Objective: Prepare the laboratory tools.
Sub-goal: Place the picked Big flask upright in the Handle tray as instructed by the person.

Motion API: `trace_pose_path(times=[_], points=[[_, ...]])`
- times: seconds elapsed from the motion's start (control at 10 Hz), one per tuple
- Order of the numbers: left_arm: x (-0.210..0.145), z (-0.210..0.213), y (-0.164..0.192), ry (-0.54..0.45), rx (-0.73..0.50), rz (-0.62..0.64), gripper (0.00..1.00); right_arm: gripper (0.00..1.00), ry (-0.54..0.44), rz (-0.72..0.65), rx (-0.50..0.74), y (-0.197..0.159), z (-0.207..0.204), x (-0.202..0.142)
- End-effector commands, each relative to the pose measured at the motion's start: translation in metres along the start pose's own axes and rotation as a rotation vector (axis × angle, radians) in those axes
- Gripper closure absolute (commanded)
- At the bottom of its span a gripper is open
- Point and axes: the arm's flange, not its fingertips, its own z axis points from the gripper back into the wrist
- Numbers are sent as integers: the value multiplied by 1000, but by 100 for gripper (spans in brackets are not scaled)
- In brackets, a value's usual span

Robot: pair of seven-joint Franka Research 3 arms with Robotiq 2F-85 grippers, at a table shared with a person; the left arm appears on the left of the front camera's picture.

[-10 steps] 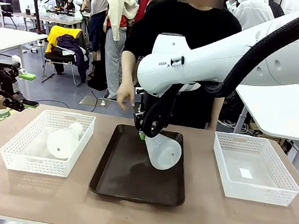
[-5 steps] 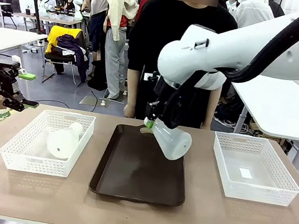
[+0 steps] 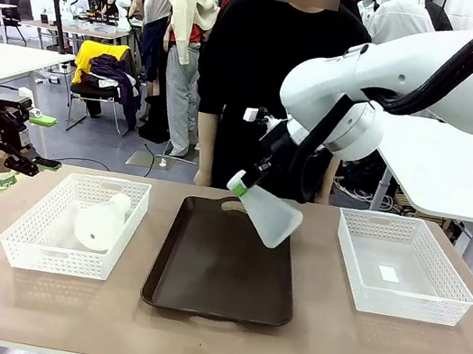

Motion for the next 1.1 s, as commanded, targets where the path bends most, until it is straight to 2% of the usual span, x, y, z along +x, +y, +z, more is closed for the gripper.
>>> trace_pose_path(times=[0.0,0.2,0.3,0.5,0.7,0.8,0.9,1.0], points=[[-2,2,-1,9,15,-3,0,100,-196,179,137,5,5,-28],[-2,2,-1,9,15,-3,0,100,-290,251,130,10,13,-22],[-2,2,-1,9,15,-3,0,100,-386,339,121,11,16,-23],[-2,2,-1,9,15,-3,0,100,-514,362,120,3,17,-28],[-2,2,-1,9,15,-3,0,100,-532,312,140,-6,13,-27],[-2,2,-1,9,15,-3,0,100,-456,152,115,-10,11,-20],[-2,2,-1,9,15,-3,0,100,-521,338,119,-10,19,-18],[-2,2,-1,9,15,-3,0,100,-521,338,119,-10,19,-18]])
